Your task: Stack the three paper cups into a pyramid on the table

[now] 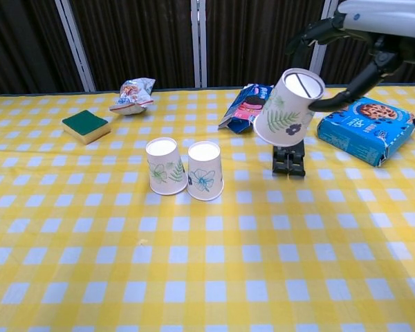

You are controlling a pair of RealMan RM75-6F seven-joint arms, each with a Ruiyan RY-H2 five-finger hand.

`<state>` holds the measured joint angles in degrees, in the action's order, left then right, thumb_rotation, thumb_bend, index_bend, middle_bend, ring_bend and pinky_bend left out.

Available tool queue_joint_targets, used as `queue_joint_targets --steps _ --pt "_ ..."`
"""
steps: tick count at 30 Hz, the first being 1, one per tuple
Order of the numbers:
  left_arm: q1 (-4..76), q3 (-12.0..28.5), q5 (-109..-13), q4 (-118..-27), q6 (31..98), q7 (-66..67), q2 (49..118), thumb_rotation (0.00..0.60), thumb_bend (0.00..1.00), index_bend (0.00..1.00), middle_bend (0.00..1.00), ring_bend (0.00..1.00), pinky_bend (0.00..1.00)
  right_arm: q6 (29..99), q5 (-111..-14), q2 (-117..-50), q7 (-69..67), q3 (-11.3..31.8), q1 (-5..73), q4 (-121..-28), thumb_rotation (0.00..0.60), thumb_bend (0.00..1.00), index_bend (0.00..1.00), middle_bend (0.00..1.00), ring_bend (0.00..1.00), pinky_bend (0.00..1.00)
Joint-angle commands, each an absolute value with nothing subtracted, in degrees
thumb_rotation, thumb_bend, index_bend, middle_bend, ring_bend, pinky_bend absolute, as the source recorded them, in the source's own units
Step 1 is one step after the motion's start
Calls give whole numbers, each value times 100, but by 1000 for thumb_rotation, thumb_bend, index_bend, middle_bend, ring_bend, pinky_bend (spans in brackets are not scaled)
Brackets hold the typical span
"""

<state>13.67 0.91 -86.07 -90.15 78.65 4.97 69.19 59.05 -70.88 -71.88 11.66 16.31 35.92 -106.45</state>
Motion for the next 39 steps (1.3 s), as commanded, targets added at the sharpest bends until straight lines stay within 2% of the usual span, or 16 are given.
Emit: queue_joint_targets --steps 1,17,39 --pt "1383 99 -8595 -8989 7833 470 6924 600 226 0 0 0 0 5597 -6410 -7500 1464 1923 4058 -10455 600 184 561 168 0 105" --pt "1425 156 -8500 -8876 7667 158 6885 600 225 0 0 0 0 5549 -5442 -8338 2332 2144 5045 -10025 600 183 573 171 0 105" --pt "1464 153 -8366 -8919 7398 -131 6716 600 225 0 0 0 0 5648 -4674 -9398 2954 1971 5874 -9108 600 184 579 172 0 105"
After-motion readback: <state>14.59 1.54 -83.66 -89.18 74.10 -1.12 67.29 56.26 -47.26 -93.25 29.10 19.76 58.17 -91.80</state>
